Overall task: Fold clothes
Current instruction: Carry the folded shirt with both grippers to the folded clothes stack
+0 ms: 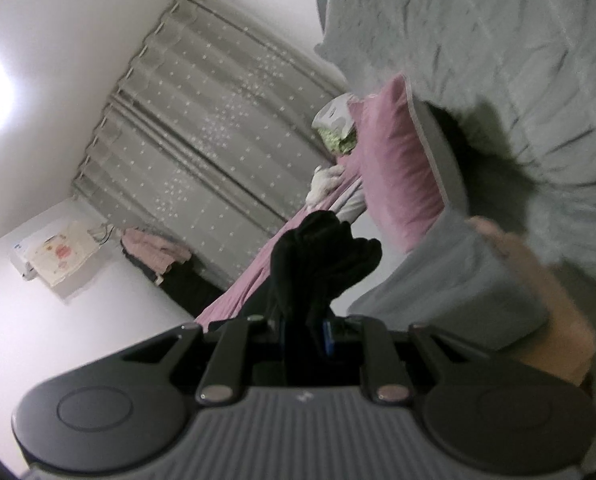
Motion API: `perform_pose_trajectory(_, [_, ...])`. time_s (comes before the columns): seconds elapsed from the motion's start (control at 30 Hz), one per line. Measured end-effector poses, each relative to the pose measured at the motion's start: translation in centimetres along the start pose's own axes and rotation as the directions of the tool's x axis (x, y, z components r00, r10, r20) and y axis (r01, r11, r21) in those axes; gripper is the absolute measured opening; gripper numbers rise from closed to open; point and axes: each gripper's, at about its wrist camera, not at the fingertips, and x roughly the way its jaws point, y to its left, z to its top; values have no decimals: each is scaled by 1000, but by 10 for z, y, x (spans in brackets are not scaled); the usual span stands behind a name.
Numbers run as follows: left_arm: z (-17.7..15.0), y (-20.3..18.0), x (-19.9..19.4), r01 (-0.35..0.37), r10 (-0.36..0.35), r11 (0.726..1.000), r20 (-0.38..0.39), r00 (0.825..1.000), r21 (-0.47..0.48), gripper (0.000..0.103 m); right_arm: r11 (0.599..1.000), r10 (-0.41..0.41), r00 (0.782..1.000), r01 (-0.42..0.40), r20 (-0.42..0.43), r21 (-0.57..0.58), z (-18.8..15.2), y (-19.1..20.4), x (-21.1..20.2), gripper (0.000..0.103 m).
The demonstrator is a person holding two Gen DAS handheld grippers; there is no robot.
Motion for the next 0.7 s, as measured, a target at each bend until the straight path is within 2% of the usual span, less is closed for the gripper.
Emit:
perform_pose_trajectory(0.13, [-2, -5, 22, 2, -2, 1000, -5, 1000, 6, 12, 999, -27, 1000, 26, 14, 21, 13, -17, -2, 15])
perform_pose_trajectory(0.33, [0, 10, 49, -20, 20, 1000, 14, 1000, -3, 12, 998, -51, 999, 50, 5, 38, 25, -44, 16, 15])
perform_pose_trajectory(0.63, [-11, 47, 82, -127, 126, 992, 23, 992, 20, 12, 996, -65, 998, 66, -21, 58, 21, -94, 62, 16])
perform_pose_trajectory(0.7, [-15, 54, 86, -144, 143, 989, 25, 989, 26, 13, 996, -69, 998, 70, -15, 62, 17, -103, 67, 21])
